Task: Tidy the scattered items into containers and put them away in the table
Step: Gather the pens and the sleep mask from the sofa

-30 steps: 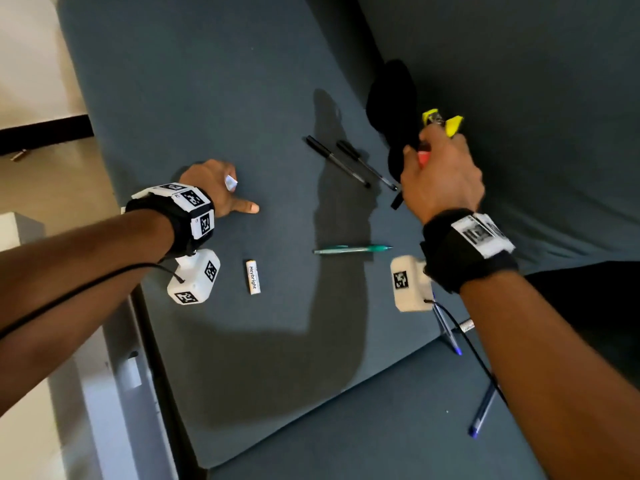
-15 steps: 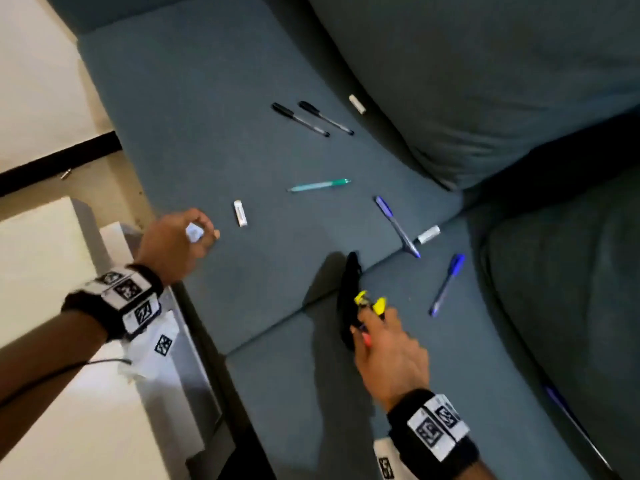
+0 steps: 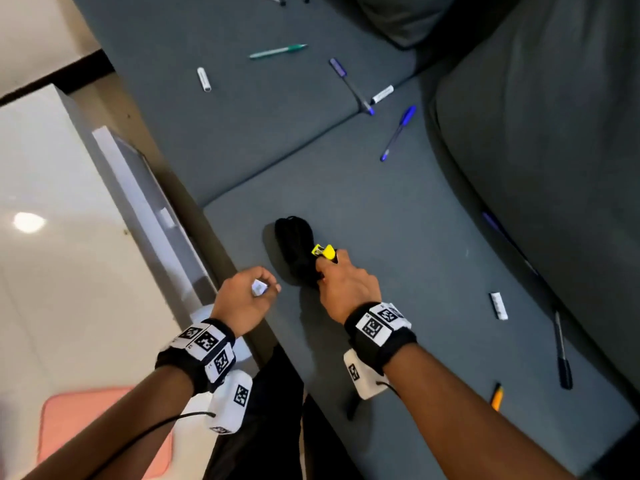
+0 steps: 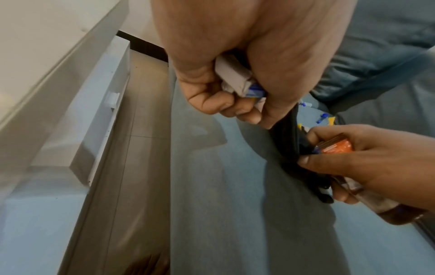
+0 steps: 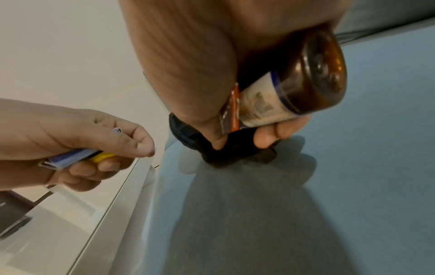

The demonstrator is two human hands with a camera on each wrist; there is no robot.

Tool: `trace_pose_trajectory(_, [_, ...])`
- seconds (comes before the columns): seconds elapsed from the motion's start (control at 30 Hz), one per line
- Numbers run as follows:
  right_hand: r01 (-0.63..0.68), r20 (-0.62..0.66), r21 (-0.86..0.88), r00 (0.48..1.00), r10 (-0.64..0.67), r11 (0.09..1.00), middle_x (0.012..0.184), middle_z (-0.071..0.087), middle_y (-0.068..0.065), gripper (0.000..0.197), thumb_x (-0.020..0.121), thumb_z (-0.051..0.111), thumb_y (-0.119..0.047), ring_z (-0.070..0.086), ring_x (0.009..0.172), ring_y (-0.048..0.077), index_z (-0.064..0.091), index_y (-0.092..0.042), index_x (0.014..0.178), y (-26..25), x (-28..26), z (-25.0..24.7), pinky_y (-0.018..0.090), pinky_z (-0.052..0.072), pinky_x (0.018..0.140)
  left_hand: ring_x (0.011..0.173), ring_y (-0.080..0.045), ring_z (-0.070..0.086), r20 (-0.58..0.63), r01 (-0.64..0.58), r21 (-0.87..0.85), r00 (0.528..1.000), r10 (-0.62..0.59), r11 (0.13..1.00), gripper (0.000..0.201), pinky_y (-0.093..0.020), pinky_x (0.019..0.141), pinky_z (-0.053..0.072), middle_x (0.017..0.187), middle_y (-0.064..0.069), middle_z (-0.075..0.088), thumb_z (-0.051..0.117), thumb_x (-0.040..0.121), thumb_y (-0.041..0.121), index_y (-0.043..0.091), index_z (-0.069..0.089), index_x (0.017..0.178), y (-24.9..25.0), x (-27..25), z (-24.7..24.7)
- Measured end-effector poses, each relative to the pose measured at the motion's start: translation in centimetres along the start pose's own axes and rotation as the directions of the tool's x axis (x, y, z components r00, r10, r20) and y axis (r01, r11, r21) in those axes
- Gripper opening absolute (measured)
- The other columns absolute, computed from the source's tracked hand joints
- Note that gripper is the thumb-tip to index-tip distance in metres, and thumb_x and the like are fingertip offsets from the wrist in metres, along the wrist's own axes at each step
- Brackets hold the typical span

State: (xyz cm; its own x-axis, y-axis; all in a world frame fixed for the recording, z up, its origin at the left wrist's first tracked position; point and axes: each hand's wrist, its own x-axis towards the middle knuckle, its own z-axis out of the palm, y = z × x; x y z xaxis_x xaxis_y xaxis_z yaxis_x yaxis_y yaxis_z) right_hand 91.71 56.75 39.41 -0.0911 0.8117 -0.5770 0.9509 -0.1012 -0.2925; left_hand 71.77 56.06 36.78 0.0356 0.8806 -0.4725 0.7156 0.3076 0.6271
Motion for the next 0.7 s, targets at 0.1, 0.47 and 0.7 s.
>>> trace_pose_trajectory(0.1, [0.038,0.036,-0.011,0.999,-0.037,0.999,0.123,0.042,0.007,0.022,0.095,0.048,-0.032,0.060,0.088,0.040,0.050,-0.027,0.115,0.1,-1.4,0.7,0.039,0.041,0.067,0.070,-0.005,0.063,-0.037,0.002,-0.050,0.999,-0.004,0.999,0.018,-0.022,0.066,0.048,0.073,0.011,0.068,0.071,0.081,0.020,0.030,0.061,0.070,-0.2,-2.7,-0.3])
trace_pose_trajectory(0.47, [0.142,-0.039,0.269,0.990,-0.137,0.953,0.100,0.055,-0.001,0.014,0.087,0.065,-0.035,0.061,0.090,0.028,0.055,-0.029,0.094,-3.1,-5.5,7.2,0.039,0.051,0.079,0.073,-0.010,0.062,-0.151,0.062,-0.188,0.984,-0.092,0.980,0.010,-0.028,0.069,0.051,0.078,0.010,0.068,0.065,0.081,0.033,0.024,0.065,0.085,-6.0,-13.4,-3.0])
trace_pose_trajectory(0.7, [0.385,0.007,0.206,0.919,-0.395,0.900,0.098,0.050,-0.011,0.016,0.088,0.063,-0.040,0.059,0.083,0.022,0.049,-0.033,0.093,-13.0,-9.4,10.4,0.035,0.051,0.071,0.054,-0.002,0.049,-0.245,0.154,-0.296,0.942,-0.231,0.943,0.006,-0.013,0.054,0.033,0.057,0.022,0.055,0.065,0.087,0.027,0.029,0.060,0.086,-12.3,-22.1,-6.1])
